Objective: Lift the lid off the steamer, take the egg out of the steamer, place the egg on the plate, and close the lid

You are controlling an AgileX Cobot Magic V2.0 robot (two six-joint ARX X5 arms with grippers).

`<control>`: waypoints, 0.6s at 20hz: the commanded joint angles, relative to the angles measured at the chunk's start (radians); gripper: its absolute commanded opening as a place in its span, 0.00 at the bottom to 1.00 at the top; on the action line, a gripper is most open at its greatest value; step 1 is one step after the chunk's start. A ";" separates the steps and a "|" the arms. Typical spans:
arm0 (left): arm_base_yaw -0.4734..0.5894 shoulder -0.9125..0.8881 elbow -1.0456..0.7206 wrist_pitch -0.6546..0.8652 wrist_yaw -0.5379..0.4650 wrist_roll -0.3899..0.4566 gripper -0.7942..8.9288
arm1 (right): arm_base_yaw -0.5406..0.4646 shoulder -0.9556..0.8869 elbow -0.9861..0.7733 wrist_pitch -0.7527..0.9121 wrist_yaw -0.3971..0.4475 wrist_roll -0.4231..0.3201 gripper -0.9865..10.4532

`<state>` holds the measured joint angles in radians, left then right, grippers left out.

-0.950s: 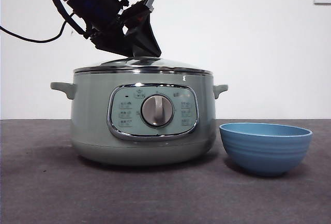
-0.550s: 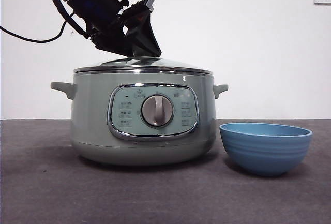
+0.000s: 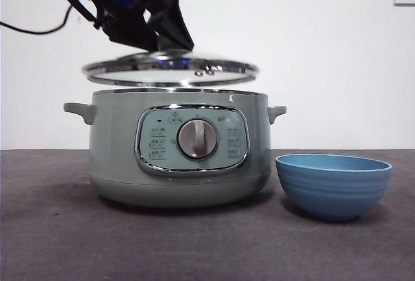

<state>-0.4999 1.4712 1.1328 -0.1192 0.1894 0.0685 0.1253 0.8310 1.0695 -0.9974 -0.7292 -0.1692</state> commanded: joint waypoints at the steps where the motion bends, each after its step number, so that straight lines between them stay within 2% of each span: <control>1: 0.002 -0.076 0.003 0.039 0.003 -0.024 0.07 | 0.003 0.001 0.003 0.012 0.002 -0.001 0.63; 4: 0.002 -0.191 0.003 -0.016 -0.002 -0.024 0.07 | 0.003 0.014 0.003 0.089 0.002 0.072 0.63; 9: 0.002 -0.426 0.003 -0.197 -0.013 -0.024 0.07 | 0.029 0.083 0.003 0.233 0.006 0.166 0.63; 10: 0.002 -0.473 0.003 -0.234 -0.029 -0.024 0.07 | 0.045 0.107 0.003 0.263 0.017 0.182 0.63; 12: 0.002 -0.561 0.003 -0.312 -0.048 -0.036 0.07 | 0.098 0.162 0.014 0.307 0.091 0.199 0.63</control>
<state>-0.4995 0.9257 1.1305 -0.4759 0.1402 0.0444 0.2230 0.9955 1.0782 -0.6945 -0.6361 0.0090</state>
